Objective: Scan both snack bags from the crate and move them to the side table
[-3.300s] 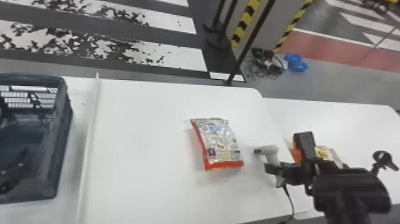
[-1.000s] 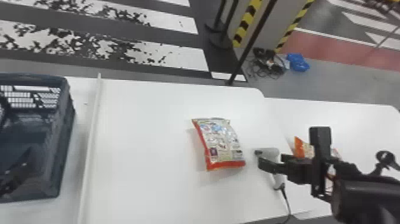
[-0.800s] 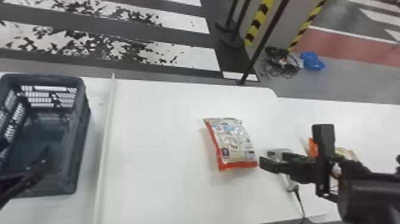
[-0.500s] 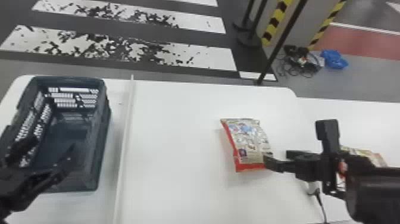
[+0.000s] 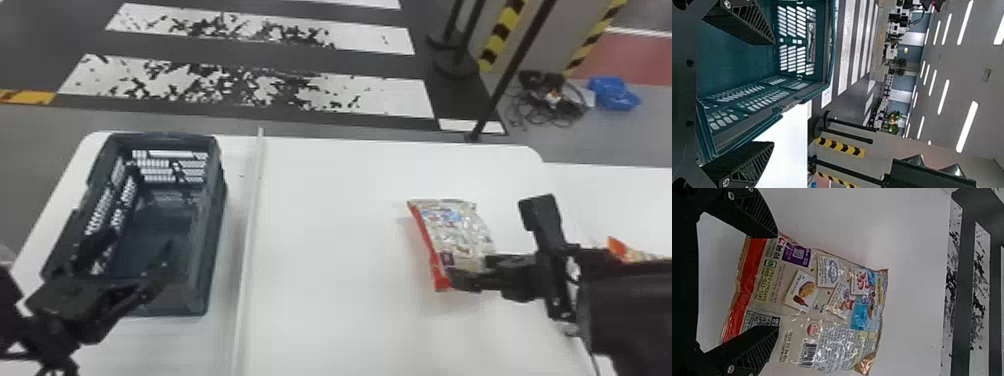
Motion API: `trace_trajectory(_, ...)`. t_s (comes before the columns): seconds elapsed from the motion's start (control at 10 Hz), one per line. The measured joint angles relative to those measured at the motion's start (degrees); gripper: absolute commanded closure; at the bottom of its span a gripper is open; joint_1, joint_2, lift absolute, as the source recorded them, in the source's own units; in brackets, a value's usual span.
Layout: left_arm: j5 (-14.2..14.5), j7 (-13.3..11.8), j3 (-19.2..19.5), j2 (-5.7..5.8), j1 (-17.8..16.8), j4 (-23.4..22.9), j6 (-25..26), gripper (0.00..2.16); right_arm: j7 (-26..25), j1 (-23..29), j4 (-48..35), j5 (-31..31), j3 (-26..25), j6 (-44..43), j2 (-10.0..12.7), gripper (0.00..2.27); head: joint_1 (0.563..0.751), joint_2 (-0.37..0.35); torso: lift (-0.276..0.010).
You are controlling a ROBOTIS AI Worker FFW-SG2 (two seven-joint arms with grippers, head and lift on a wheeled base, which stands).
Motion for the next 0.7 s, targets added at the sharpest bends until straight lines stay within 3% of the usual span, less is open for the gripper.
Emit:
trace_trajectory(0.2, 0.07, -0.02, 0.11, 0.02, 0.00, 0.00, 0.00, 0.09, -0.58, -2.62, 4.23, 2.61, 2.43, -0.64, -0.34, 0.22, 0.695, -0.106, -0.075)
trace_trajectory(0.3, 0.06, -0.04, 0.12, 0.02, 0.00, 0.07, 0.00, 0.09, -0.71, -3.54, 6.39, 3.63, 3.43, -1.28, -0.57, 0.49, 0.695, -0.108, -0.075)
trace_trajectory(0.4, 0.06, -0.04, 0.13, 0.01, 0.00, 0.10, 0.00, 0.09, -0.43, -4.36, 8.52, 4.87, 4.60, -2.07, -0.87, 1.04, 0.695, -0.112, -0.075)
trace_trajectory(0.5, 0.06, -0.04, 0.13, 0.01, 0.00, 0.09, 0.00, 0.09, 0.10, -5.06, 10.17, 6.47, 5.82, -3.04, -1.14, 2.07, 0.695, -0.113, -0.075)
trace_trajectory(0.7, 0.07, -0.08, 0.13, 0.05, 0.01, 0.05, 0.00, 0.09, -0.69, -5.49, 11.39, 8.37, 7.30, -4.12, -1.09, 2.24, 0.695, -0.114, -0.075)
